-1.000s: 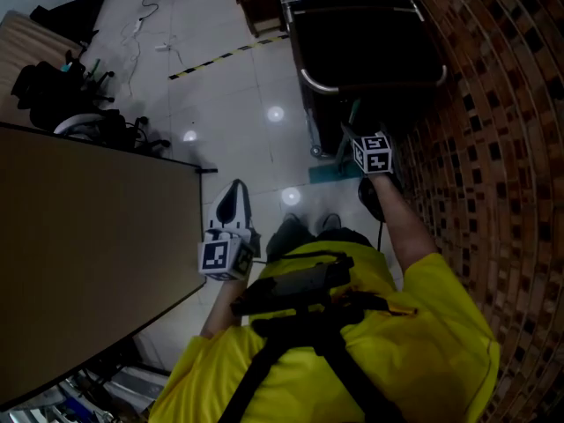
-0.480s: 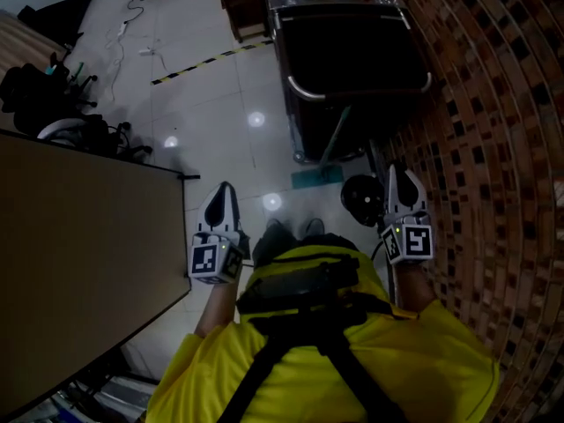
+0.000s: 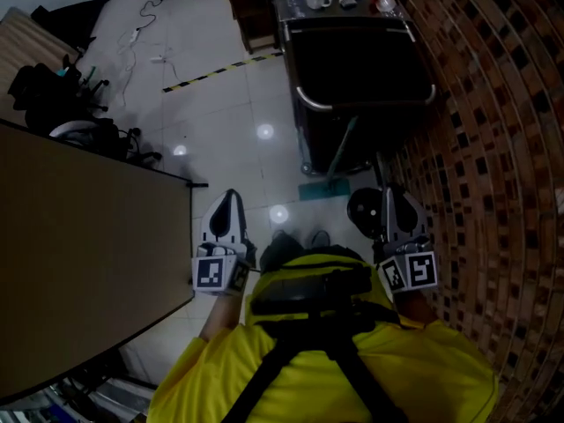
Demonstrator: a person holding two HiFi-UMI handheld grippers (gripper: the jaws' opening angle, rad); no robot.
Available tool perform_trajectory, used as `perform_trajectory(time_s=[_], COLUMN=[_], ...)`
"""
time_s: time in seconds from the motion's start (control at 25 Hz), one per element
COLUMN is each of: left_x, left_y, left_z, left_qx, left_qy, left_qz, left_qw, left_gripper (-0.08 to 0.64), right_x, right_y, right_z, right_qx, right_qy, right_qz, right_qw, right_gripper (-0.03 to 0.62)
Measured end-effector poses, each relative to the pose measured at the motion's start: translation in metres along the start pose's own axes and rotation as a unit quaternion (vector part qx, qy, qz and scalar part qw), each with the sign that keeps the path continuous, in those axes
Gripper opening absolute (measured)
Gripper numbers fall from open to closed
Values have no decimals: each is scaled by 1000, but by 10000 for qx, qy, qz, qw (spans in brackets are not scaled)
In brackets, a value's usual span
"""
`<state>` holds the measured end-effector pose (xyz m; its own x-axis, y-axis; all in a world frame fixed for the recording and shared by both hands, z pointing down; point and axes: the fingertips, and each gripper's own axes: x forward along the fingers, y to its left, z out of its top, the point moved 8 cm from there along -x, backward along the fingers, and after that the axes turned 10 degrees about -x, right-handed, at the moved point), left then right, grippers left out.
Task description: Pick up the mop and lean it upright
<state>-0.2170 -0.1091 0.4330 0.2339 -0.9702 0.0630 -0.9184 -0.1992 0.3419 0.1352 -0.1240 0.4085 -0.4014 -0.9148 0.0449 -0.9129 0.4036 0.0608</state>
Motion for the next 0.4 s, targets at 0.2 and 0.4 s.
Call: perform_trajectory(time_s=[0.2, 0.4], left_x=[-9, -20], left_y=[0, -4], left_z=[-1, -3], left_qx=[29, 28], left_qy=[21, 110], left_qz=[104, 195], left_qw=[9999, 9997], left_gripper=[3, 3], right_x=[1, -2], right_y=[-1, 2], right_z=[-6, -12], right_qx=[129, 342], right_qy=[35, 180], right_qz=[27, 88], right_qw=[9999, 9992], right_gripper=[5, 5])
